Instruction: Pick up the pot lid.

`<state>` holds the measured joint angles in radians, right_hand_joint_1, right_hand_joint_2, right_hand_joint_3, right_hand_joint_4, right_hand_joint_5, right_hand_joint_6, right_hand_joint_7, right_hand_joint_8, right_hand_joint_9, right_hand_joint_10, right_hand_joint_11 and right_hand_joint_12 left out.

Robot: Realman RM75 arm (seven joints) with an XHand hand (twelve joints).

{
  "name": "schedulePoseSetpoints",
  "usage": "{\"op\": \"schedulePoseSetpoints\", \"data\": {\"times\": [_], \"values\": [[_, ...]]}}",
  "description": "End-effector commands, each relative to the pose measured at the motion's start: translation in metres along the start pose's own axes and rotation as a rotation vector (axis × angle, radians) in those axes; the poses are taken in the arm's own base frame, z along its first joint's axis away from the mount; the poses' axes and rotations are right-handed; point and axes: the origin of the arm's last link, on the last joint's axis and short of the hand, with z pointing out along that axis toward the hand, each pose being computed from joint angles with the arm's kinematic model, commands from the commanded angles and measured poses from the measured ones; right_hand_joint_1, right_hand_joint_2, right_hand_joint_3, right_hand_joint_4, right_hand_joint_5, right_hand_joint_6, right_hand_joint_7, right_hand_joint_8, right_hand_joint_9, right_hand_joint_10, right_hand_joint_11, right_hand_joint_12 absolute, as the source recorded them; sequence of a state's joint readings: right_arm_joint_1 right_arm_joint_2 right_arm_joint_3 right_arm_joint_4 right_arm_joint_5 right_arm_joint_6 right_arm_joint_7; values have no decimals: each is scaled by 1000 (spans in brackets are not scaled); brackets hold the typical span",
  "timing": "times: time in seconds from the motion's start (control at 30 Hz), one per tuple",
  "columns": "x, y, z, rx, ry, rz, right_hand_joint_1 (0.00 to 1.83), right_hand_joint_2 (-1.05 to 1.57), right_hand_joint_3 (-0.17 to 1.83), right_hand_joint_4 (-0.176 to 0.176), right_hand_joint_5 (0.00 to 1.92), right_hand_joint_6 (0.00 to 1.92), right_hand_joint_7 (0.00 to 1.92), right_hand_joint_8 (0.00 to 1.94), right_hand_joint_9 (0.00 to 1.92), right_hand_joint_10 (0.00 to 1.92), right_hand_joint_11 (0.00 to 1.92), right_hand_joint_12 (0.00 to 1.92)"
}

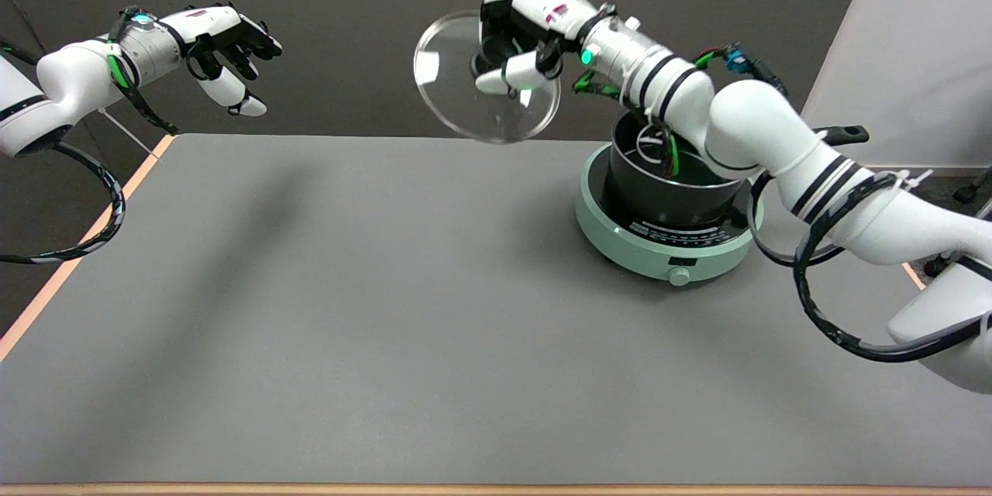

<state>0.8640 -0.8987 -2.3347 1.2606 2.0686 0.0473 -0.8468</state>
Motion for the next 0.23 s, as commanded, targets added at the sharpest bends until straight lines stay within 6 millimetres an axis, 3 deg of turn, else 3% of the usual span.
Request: {"op": "schedulePoseSetpoints", "data": {"times": [0.03, 0.23], "values": [[75, 3, -36, -60, 267, -13, 1153, 1043, 578, -127, 535, 1622, 787, 1659, 769, 1921, 579, 1921], [89, 17, -71, -140, 375, -15, 1150, 1087, 499, -132, 516, 1613, 771, 1660, 740, 1921, 561, 1921]]}}
